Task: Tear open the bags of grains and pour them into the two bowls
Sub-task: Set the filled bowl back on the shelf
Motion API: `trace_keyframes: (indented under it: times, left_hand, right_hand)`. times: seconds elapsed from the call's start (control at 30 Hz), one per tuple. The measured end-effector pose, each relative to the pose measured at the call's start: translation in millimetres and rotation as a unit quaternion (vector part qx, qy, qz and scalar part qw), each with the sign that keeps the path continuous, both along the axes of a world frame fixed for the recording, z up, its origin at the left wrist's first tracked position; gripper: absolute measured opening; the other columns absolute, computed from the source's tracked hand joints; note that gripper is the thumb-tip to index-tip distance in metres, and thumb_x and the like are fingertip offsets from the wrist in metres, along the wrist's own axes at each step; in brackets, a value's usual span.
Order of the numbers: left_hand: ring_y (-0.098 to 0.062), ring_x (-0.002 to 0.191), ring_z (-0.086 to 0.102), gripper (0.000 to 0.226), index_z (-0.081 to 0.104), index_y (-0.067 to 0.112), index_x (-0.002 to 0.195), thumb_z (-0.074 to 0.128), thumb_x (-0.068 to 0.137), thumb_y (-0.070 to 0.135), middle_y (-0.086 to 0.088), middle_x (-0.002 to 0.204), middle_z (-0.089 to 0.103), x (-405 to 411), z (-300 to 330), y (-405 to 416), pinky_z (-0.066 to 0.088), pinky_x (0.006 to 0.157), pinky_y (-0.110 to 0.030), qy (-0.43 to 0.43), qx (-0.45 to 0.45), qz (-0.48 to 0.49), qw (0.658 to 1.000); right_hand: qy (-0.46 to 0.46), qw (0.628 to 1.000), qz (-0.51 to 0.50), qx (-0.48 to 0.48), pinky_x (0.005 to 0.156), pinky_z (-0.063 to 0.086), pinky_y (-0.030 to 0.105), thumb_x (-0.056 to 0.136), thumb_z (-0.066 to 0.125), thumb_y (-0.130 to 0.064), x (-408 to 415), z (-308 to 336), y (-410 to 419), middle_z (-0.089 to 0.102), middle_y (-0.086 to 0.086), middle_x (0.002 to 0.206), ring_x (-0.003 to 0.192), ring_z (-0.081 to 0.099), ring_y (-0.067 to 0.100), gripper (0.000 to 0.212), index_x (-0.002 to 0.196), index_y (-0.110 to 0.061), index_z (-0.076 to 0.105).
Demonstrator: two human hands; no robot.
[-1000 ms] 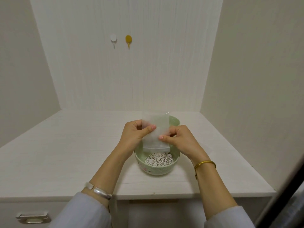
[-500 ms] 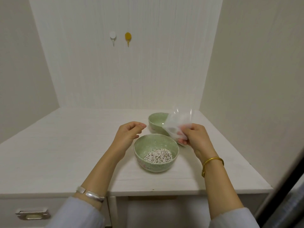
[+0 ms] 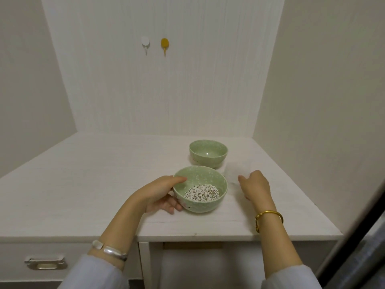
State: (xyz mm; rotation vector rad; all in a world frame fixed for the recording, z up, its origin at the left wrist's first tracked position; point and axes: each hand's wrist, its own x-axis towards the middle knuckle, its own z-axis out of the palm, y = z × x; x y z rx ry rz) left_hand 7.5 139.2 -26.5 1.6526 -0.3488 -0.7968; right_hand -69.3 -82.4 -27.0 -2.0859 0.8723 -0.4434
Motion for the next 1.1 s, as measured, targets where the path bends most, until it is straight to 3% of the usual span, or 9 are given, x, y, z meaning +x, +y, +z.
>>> trace_keyframes:
  times: [0.07,0.17,0.3,0.47,0.57,0.67,0.87,1.1]
  left_hand:
    - [-0.027,0.055,0.069,0.030,0.050,0.008,0.105,0.045,0.093,0.035,-0.017,0.070,0.073,-3.0,-1.2,2.0,0.057,0.046,-0.029,0.076,-0.029,-0.008,0.997]
    - [-0.041,0.068,0.070,0.031,0.048,0.009,0.111,0.049,0.084,0.023,-0.023,0.086,0.073,-8.6,-4.3,1.7,0.060,0.055,-0.040,0.174,-0.109,-0.021,0.979]
    - [-0.046,0.079,0.068,0.049,0.051,0.007,0.113,0.049,0.065,0.015,-0.021,0.092,0.072,-11.3,-11.9,0.5,0.058,0.065,-0.054,0.222,-0.184,-0.009,0.957]
    - [-0.044,0.085,0.068,0.058,0.050,0.006,0.118,0.048,0.060,0.007,-0.024,0.113,0.061,-12.3,-18.3,-4.9,0.058,0.064,-0.055,0.225,-0.225,0.031,0.948]
    - [-0.045,0.088,0.067,0.064,0.046,0.007,0.123,0.048,0.058,0.003,-0.026,0.120,0.056,-14.7,-21.9,-8.9,0.057,0.067,-0.056,0.232,-0.288,0.066,0.927]
    - [-0.045,0.094,0.064,0.070,0.042,0.011,0.127,0.052,0.059,0.001,-0.027,0.126,0.048,-17.8,-20.8,-11.4,0.057,0.069,-0.056,0.244,-0.357,0.097,0.896]
    - [-0.045,0.102,0.058,0.023,0.050,0.016,0.100,0.049,0.080,0.004,-0.022,0.121,0.043,-19.9,2.2,-16.2,0.059,0.060,-0.048,0.179,-0.303,0.162,0.922]
    - [-0.043,0.107,0.056,0.019,0.049,0.011,0.099,0.053,0.081,0.006,-0.020,0.127,0.043,-17.9,2.5,-14.6,0.056,0.062,-0.053,0.214,-0.332,0.202,0.896]
  right_hand:
    - [0.027,0.999,-0.032,-0.020,0.066,0.038,0.033,0.090,0.049,-0.016,-1.7,1.6,3.1,0.052,0.020,0.107,0.083,0.052,0.031,0.031,0.114,0.001,0.040]
    - [0.015,0.995,-0.077,-0.053,0.057,0.036,0.032,0.086,0.051,-0.010,-3.8,5.0,7.9,0.036,0.024,0.126,0.060,0.044,0.025,0.041,0.122,0.000,0.033]
    - [0.016,0.992,-0.092,-0.084,0.048,0.032,0.028,0.084,0.051,-0.005,-2.7,9.6,10.4,0.033,0.024,0.126,0.051,0.039,0.023,0.044,0.123,-0.001,0.032]
    - [0.023,0.993,-0.061,-0.093,0.050,0.033,0.028,0.085,0.049,-0.008,-2.4,11.3,16.5,0.035,0.022,0.124,0.056,0.043,0.024,0.039,0.122,-0.001,0.036]
    - [0.032,0.993,-0.039,-0.102,0.072,0.047,0.038,0.085,0.049,-0.010,-3.2,11.2,20.3,0.037,0.021,0.125,0.083,0.054,0.035,0.042,0.125,-0.002,0.038]
    - [0.043,0.992,-0.033,-0.112,0.092,0.037,0.042,0.085,0.049,-0.014,-2.5,10.4,21.1,0.039,0.020,0.126,0.104,0.049,0.036,0.041,0.125,-0.005,0.041]
    - [0.030,0.994,-0.044,-0.099,0.094,0.032,0.043,0.085,0.050,-0.015,3.1,12.1,23.7,0.038,0.020,0.128,0.109,0.046,0.036,0.045,0.127,-0.006,0.039]
    - [0.008,0.994,-0.053,-0.091,0.094,0.034,0.043,0.084,0.055,-0.015,8.2,11.8,27.2,0.033,0.021,0.130,0.112,0.042,0.037,0.057,0.134,-0.004,0.029]
